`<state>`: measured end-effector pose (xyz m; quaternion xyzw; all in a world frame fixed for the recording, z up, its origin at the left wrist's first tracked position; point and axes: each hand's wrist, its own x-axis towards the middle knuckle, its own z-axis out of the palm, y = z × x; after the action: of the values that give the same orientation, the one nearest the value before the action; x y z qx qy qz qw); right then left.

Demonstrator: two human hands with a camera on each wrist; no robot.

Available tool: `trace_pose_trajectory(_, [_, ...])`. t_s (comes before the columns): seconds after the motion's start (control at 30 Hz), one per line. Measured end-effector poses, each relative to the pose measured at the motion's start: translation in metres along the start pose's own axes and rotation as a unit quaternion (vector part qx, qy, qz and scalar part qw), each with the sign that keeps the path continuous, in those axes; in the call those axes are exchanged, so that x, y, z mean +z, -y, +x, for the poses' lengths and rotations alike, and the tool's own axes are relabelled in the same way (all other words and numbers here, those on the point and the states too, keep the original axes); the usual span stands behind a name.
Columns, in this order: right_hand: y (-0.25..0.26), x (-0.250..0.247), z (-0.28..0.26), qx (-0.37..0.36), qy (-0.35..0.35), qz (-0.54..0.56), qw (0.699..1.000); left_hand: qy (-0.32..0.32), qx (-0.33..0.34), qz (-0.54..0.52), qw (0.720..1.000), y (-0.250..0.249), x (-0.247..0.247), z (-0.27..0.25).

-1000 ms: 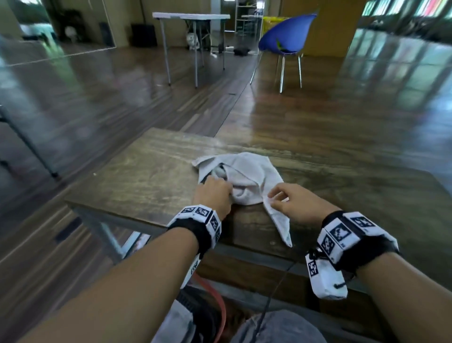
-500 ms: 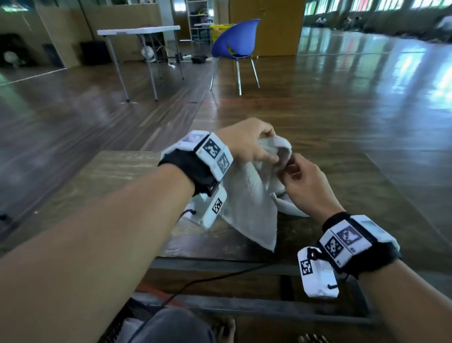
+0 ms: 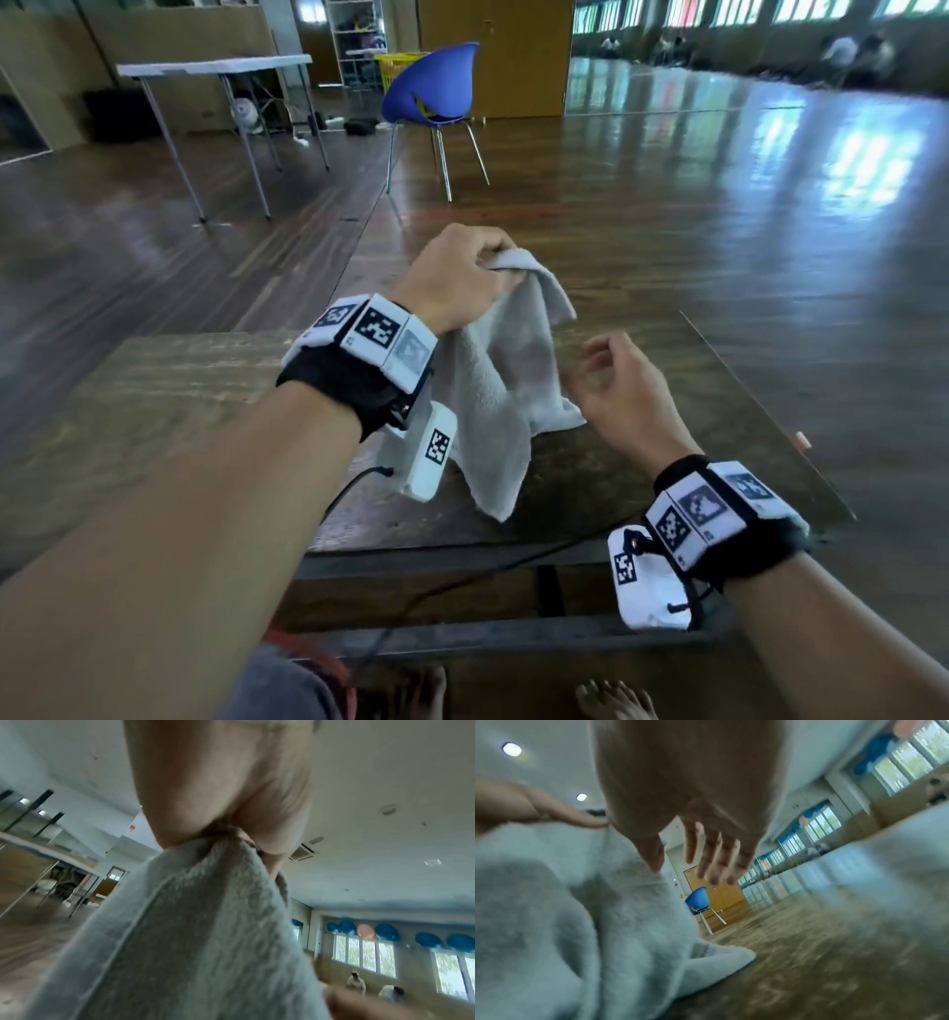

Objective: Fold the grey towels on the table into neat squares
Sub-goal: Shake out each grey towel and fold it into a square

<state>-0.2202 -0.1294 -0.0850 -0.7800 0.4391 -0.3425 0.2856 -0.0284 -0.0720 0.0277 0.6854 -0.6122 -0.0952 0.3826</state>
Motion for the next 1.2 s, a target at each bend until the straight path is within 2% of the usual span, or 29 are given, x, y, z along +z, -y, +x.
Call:
trace_pose_trajectory(0.03, [-0.006,0.001,-0.002,0.01,0.059,-0.075,0.995,-0.018,-0.006,0.004,1.0,0.0,0.0,-0.001])
trace_pose_trajectory(0.1, [-0.015,0.007,-0.009,-0.008,0.174,-0.214,0.961,-0.044,-0.04,0.015,0.998,0.003,-0.003,-0.002])
trace_pose_trajectory(0.17, [-0.023,0.016,-0.015,-0.06,0.236,-0.252,0.937,-0.069,-0.117,-0.005,0.991,0.015,-0.008,-0.001])
trace_pose_trajectory(0.23, [-0.025,0.022,-0.015,-0.074,0.264,-0.221,0.936,-0.106,-0.192,-0.046,0.975,0.031,-0.011,-0.005])
trace_pose_trajectory(0.3, [-0.026,0.027,-0.011,-0.076,0.284,-0.21,0.932,-0.159,-0.227,-0.095,0.956,0.044,-0.011,-0.013])
trace_pose_trajectory(0.43, [-0.033,0.035,-0.007,-0.064,0.296,-0.25,0.92,-0.257,-0.221,-0.207,0.918,0.062,-0.004,-0.028])
trace_pose_trajectory(0.5, [-0.033,0.036,-0.005,-0.036,0.31,-0.253,0.916,-0.241,-0.197,-0.187,0.932,0.069,0.003,-0.034])
trace_pose_trajectory(0.57, [-0.028,0.035,-0.002,-0.021,0.283,-0.263,0.922,-0.174,-0.207,-0.084,0.959,0.079,0.013,-0.04])
trace_pose_trajectory(0.6, [-0.024,0.034,0.0,-0.023,0.247,-0.254,0.935,-0.129,-0.239,-0.021,0.962,0.083,0.02,-0.046])
trace_pose_trajectory(0.67, [-0.015,0.033,0.003,-0.05,0.159,-0.179,0.97,-0.048,-0.313,0.095,0.944,0.088,0.033,-0.057])
trace_pose_trajectory(0.73, [-0.005,0.035,0.008,-0.075,0.085,-0.068,0.991,-0.02,-0.34,0.154,0.928,0.086,0.041,-0.064])
trace_pose_trajectory(0.77, [0.001,0.036,0.01,-0.074,0.062,-0.014,0.995,-0.028,-0.317,0.166,0.933,0.084,0.044,-0.065])
trace_pose_trajectory(0.83, [0.012,0.037,0.013,-0.063,0.04,0.083,0.994,-0.032,-0.216,0.169,0.961,0.078,0.049,-0.064])
trace_pose_trajectory(0.9, [0.021,0.036,0.013,-0.074,0.035,0.158,0.984,0.031,-0.134,0.16,0.978,0.071,0.054,-0.062])
trace_pose_trajectory(0.97, [0.03,0.033,0.013,-0.096,0.032,0.22,0.97,0.075,-0.116,0.198,0.97,0.071,0.062,-0.063])
trace_pose_trajectory(1.0, [0.033,0.03,0.014,-0.103,0.027,0.246,0.963,0.064,-0.123,0.215,0.967,0.072,0.064,-0.063])
trace_pose_trajectory(1.07, [0.036,0.022,0.016,-0.109,-0.008,0.274,0.956,-0.012,-0.138,0.203,0.969,0.073,0.061,-0.062])
trace_pose_trajectory(1.13, [0.035,0.012,0.019,-0.104,-0.074,0.266,0.956,-0.09,-0.131,0.151,0.976,0.071,0.051,-0.059])
trace_pose_trajectory(1.2, [0.03,0.004,0.021,-0.103,-0.134,0.241,0.956,-0.128,-0.114,0.125,0.977,0.065,0.04,-0.055])
